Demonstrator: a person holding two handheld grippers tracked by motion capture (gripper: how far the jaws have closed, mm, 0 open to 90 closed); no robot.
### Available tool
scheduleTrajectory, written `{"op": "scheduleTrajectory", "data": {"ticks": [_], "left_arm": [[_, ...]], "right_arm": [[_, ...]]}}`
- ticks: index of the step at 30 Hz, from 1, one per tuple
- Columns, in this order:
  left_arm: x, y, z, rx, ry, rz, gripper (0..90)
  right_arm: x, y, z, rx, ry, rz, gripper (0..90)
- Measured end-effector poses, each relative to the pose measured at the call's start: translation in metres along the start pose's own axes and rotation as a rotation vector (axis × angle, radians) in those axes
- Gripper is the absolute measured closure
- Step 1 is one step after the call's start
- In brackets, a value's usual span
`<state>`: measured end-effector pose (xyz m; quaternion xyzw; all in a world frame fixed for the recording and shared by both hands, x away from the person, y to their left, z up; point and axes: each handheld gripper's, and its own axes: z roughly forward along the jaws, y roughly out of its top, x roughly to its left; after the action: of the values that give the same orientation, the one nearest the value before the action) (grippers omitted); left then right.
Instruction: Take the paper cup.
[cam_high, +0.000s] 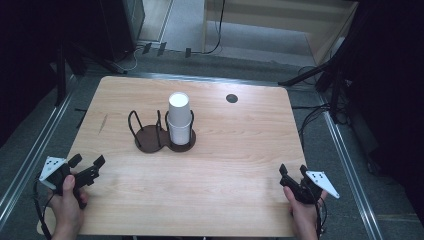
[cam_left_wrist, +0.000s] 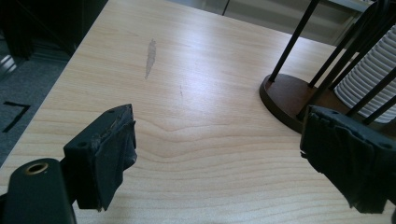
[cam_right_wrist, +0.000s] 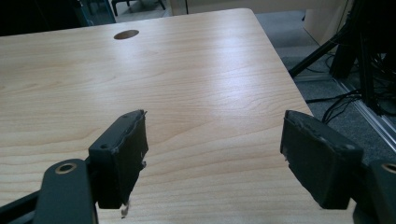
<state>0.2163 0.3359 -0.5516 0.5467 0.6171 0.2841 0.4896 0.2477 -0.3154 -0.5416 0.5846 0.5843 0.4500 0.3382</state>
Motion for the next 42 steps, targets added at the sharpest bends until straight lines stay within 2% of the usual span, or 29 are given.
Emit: {"op": "scheduleTrajectory", "data": {"ticks": [3,7,10,13,15,16,18,20,25,26,29,30,31,32,33,34,35,37,39,40,41,42], "left_arm": [[-0.002,0.0,0.003,0.008,0.011,0.018,11.1],[-0.008,0.0,0.006,0.021,0.021,0.068,11.1],[-0.008,-0.001,0.005,0.013,0.008,0.068,11.1],[-0.007,-0.002,0.003,0.01,-0.006,0.063,11.1],[-0.008,-0.002,0.003,0.01,-0.007,0.067,11.1],[-0.009,-0.002,0.003,0.011,-0.007,0.074,11.1],[-0.01,-0.002,0.003,0.012,-0.006,0.082,11.1],[-0.01,-0.002,0.004,0.019,-0.007,0.088,11.1],[-0.01,-0.002,0.004,0.02,-0.006,0.082,11.1],[-0.01,-0.002,0.004,0.02,-0.006,0.082,11.1],[-0.01,-0.002,0.004,0.023,-0.009,0.082,11.1],[-0.01,-0.002,0.004,0.023,-0.009,0.082,11.1],[-0.009,-0.002,0.004,0.024,-0.01,0.078,11.1],[-0.009,-0.002,0.004,0.024,-0.01,0.078,11.1],[-0.009,-0.002,0.004,0.022,-0.011,0.076,11.1],[-0.009,-0.002,0.004,0.022,-0.011,0.076,11.1],[-0.009,-0.002,0.004,0.023,-0.012,0.075,11.1],[-0.009,-0.002,0.005,0.025,-0.011,0.074,11.1],[-0.009,-0.002,0.004,0.023,-0.013,0.076,11.1],[-0.009,-0.002,0.004,0.023,-0.013,0.076,11.1],[-0.009,-0.002,0.005,0.023,-0.013,0.075,11.1],[-0.009,-0.002,0.005,0.025,-0.013,0.077,11.1]], "right_arm": [[0.001,0.0,-0.001,-0.005,0.0,0.001,23.0],[0.006,0.001,-0.001,0.004,0.001,-0.049,22.8],[0.009,0.004,-0.002,0.008,0.012,-0.04,22.3],[0.019,0.009,-0.002,-0.005,0.025,-0.065,22.2],[0.023,0.01,-0.002,-0.008,0.035,-0.064,22.1],[0.031,0.014,-0.001,-0.007,0.048,-0.082,21.7],[0.034,0.016,0.0,-0.01,0.053,-0.088,21.5],[0.042,0.024,0.001,-0.012,0.074,-0.093,21.3],[0.066,0.042,0.003,-0.028,0.122,-0.121,19.4],[0.066,0.042,0.003,-0.028,0.122,-0.121,19.4],[0.082,0.049,0.01,-0.027,0.149,-0.111,17.7],[0.082,0.049,0.01,-0.027,0.149,-0.111,17.7],[0.09,0.052,0.012,-0.027,0.164,-0.111,16.9],[0.09,0.052,0.012,-0.027,0.164,-0.111,16.9],[0.101,0.055,0.015,-0.023,0.178,-0.123,15.8],[0.101,0.055,0.015,-0.023,0.178,-0.123,15.8],[0.112,0.058,0.018,-0.019,0.198,-0.139,15.4],[0.124,0.061,0.022,-0.018,0.216,-0.162,15.0],[0.134,0.065,0.024,-0.015,0.23,-0.176,14.8],[0.134,0.065,0.024,-0.015,0.23,-0.176,14.8],[0.143,0.068,0.027,-0.014,0.244,-0.189,14.8],[0.146,0.069,0.028,-0.016,0.247,-0.194,14.8]]}}
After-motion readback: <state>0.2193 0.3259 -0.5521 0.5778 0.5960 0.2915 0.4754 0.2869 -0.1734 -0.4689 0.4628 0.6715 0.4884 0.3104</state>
